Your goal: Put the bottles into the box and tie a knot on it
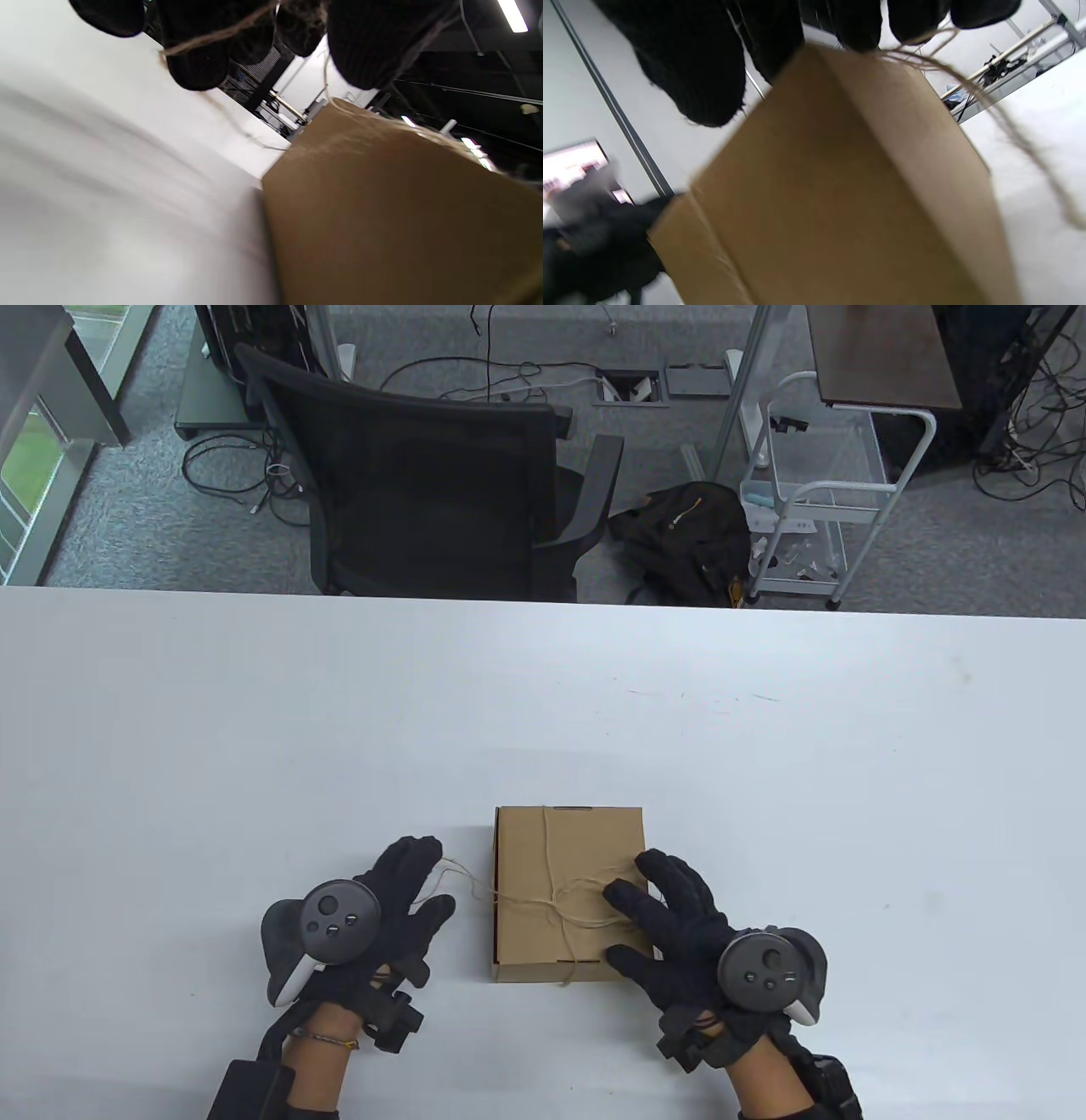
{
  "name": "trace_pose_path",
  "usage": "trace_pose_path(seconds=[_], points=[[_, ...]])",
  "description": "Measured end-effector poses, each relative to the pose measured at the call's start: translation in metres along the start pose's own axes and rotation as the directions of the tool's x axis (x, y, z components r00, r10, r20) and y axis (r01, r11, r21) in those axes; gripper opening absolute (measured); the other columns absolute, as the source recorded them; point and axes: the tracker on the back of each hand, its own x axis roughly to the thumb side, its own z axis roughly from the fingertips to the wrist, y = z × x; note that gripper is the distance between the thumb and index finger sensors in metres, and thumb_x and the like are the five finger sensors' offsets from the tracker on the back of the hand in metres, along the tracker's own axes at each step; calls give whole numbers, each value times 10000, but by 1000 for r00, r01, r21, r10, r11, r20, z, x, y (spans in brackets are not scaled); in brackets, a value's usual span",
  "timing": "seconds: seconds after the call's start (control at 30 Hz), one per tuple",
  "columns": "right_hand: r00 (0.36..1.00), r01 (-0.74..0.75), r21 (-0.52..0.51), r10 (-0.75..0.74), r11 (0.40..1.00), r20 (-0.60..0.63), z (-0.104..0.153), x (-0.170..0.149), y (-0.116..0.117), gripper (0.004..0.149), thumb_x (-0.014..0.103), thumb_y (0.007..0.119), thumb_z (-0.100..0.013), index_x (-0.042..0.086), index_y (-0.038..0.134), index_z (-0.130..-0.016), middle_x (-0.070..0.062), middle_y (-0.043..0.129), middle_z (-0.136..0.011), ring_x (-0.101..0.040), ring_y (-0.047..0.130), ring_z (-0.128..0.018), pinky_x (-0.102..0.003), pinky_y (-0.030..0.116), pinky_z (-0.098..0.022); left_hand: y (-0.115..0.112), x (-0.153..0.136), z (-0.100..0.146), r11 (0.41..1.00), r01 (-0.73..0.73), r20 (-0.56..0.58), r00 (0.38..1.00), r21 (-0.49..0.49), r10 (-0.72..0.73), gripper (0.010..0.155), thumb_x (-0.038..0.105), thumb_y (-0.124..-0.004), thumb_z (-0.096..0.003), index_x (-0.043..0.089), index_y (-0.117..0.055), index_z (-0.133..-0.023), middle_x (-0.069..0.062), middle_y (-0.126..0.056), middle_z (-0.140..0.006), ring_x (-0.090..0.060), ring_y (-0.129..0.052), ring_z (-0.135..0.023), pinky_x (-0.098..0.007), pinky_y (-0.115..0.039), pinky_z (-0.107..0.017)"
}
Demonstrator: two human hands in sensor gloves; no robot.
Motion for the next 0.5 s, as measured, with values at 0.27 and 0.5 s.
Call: trace_pose_path(seconds=[0.27, 0.5], points=[[999, -8, -25, 7, 1000, -44, -6, 6, 11, 406, 252, 779, -467, 90, 804, -838, -244, 542, -1051, -601, 456, -903, -721, 534, -617, -30, 51, -3, 996, 87, 124, 989, -3, -86, 797, 494, -880, -484, 208, -586, -1167, -218, -452, -1285, -601, -438, -1118, -793, -465, -703], [997, -72, -98, 70, 993, -25, -2, 5, 5, 423, 240, 707, -462, 41, 737, -834, -226, 625, -986, -563, 621, -856, -703, 619, -582, -32, 62, -5, 978, 203, 211, 955, 49, -209, 476, 360, -827, -505, 145, -798, -928, -174, -648, -1160, -534, -577, -1089, -801, -468, -699]])
